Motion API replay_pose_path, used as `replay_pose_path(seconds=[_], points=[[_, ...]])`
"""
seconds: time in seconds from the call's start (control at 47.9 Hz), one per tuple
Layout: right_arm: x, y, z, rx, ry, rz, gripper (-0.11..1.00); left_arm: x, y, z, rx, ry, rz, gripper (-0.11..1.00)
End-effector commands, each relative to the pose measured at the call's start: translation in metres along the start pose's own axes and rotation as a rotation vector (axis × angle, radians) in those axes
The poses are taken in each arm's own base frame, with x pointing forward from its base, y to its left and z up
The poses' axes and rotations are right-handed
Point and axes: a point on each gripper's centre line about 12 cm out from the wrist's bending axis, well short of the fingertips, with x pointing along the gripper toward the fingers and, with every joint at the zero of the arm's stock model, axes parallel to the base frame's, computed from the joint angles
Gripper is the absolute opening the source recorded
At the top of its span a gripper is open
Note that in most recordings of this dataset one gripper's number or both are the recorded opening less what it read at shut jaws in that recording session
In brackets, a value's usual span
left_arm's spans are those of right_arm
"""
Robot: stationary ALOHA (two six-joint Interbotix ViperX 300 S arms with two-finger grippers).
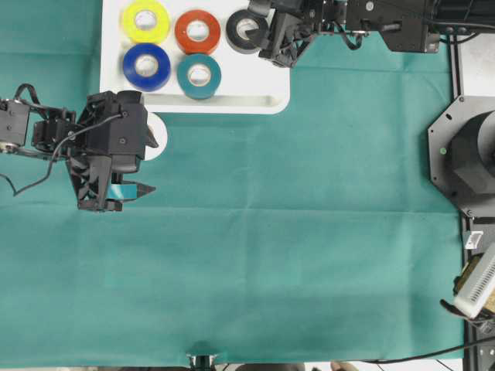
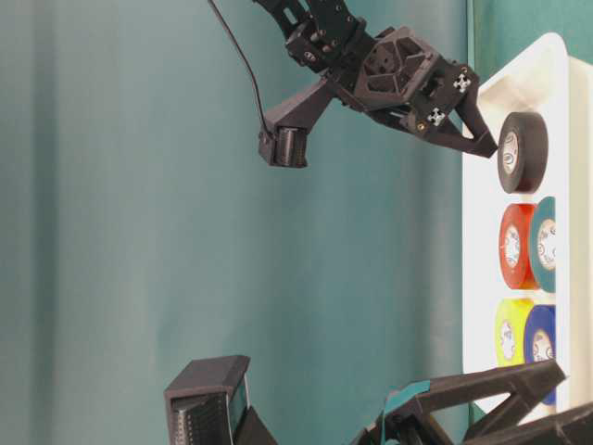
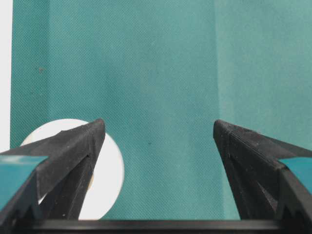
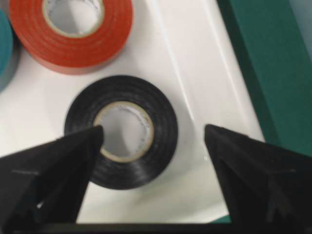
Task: Put the tape alternately from left to right into the white case.
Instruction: 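Release the black tape and raise the right gripper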
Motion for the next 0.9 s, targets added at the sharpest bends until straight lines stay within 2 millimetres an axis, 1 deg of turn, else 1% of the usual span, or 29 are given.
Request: replay_pose_path(seconds=[0.0,0.167,0.375,0.521,0.688,0.876], points=[[-0.009,0.003,0.012,-0.006,-0.046,0.007,0.85,-0.005,-0.002,0.009,-0.001,-0.035,-0.005,0.98],[-0.025,0.02,0.018,-0.034,-0.088,0.043,0.84,-0.004,-0.003,0.006,0.001,-0.029,-0.006,0.97],[-0.052,0.051,0.015,-0.091,-0.145,0.121,0.84,-0.004,-0.003,0.0,0.003,-0.015,-0.006,0.97],[-0.071,0.076,0.008,-0.137,-0.179,0.188,0.84,-0.004,-0.003,-0.001,0.003,-0.012,-0.006,0.98],[-0.091,0.099,-0.001,-0.186,-0.204,0.25,0.84,-0.004,-0.003,-0.001,0.004,-0.01,-0.006,0.98],[-0.107,0.116,-0.012,-0.228,-0.216,0.301,0.84,-0.004,-0.003,-0.002,0.004,-0.006,-0.006,0.97]])
